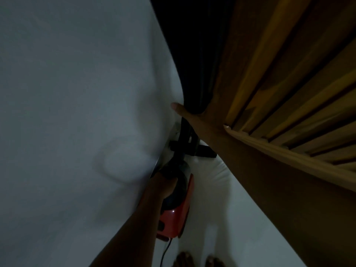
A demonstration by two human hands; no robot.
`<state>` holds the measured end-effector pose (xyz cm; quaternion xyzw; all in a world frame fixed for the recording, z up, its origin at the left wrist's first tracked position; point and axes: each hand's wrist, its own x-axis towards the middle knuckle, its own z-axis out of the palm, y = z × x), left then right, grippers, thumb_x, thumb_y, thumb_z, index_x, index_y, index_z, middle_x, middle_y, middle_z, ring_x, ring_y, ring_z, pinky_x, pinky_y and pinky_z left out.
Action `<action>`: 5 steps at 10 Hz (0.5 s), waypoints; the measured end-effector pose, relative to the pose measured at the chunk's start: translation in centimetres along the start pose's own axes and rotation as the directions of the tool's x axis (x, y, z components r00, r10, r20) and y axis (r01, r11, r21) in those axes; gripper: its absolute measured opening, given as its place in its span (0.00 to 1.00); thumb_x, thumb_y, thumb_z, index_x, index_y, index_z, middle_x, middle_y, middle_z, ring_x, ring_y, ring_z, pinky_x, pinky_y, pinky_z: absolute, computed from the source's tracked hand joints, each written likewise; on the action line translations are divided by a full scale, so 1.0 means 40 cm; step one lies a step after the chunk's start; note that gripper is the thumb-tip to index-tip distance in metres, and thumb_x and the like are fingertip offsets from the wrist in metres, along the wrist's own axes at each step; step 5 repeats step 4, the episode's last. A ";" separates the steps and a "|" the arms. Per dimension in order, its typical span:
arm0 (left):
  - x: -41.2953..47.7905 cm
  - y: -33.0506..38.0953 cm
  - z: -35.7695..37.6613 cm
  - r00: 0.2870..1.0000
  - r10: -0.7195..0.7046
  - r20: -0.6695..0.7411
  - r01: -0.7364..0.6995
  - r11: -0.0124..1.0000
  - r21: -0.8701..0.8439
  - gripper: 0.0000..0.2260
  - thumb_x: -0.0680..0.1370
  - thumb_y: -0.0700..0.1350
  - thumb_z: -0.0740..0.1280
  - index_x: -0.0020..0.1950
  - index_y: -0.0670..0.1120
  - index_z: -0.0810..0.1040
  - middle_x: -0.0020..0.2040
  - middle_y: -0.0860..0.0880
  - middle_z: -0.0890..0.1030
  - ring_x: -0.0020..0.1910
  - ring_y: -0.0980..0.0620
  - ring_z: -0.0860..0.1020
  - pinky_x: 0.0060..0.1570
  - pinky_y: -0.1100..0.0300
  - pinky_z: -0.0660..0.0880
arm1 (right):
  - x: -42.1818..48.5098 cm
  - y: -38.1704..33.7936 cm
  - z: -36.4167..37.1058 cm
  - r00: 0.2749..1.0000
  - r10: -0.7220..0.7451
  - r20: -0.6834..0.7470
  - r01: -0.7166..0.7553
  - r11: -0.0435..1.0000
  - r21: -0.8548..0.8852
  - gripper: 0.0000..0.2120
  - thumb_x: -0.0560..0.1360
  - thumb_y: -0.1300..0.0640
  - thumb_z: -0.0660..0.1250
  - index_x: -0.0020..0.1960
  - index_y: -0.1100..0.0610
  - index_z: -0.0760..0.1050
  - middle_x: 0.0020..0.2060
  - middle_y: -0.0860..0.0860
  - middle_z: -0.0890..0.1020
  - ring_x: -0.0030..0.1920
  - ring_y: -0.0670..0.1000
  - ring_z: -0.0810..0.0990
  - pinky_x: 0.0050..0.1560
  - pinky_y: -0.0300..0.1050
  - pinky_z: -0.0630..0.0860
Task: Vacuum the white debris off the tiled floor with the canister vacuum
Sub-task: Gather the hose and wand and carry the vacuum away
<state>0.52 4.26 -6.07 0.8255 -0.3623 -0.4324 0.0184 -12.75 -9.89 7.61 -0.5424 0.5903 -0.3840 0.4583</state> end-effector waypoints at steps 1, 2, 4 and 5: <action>-0.022 0.017 -0.023 0.999 -0.021 -0.038 0.023 0.999 0.049 0.29 0.77 0.58 0.65 0.74 0.44 0.69 0.68 0.41 0.75 0.66 0.40 0.74 0.63 0.51 0.71 | 0.001 -0.015 0.022 0.973 0.214 0.084 -0.211 0.976 -0.053 0.72 0.47 0.18 0.74 0.83 0.48 0.54 0.79 0.47 0.64 0.78 0.51 0.64 0.74 0.45 0.68; -0.057 0.054 -0.057 0.999 -0.022 0.028 0.019 0.996 0.093 0.32 0.74 0.61 0.62 0.72 0.45 0.70 0.64 0.42 0.78 0.61 0.42 0.78 0.63 0.50 0.74 | 0.019 0.009 0.015 0.963 0.252 0.096 -0.242 0.965 -0.101 0.80 0.37 0.13 0.67 0.82 0.47 0.55 0.79 0.50 0.65 0.78 0.59 0.65 0.74 0.61 0.69; -0.112 0.099 -0.069 0.996 -0.004 0.086 0.004 1.000 0.008 0.29 0.76 0.59 0.65 0.72 0.45 0.70 0.67 0.43 0.76 0.65 0.42 0.75 0.63 0.53 0.72 | -0.007 -0.055 -0.039 0.924 0.278 0.262 -0.242 0.957 -0.160 0.79 0.39 0.17 0.72 0.83 0.48 0.55 0.79 0.50 0.66 0.78 0.56 0.65 0.77 0.56 0.65; -0.112 0.099 -0.069 0.996 -0.004 0.086 0.004 1.000 0.008 0.29 0.76 0.59 0.65 0.72 0.45 0.70 0.67 0.43 0.76 0.65 0.42 0.75 0.63 0.53 0.72 | -0.007 -0.055 -0.039 0.924 0.278 0.262 -0.242 0.957 -0.160 0.79 0.39 0.17 0.72 0.83 0.48 0.55 0.79 0.50 0.66 0.78 0.56 0.65 0.77 0.56 0.65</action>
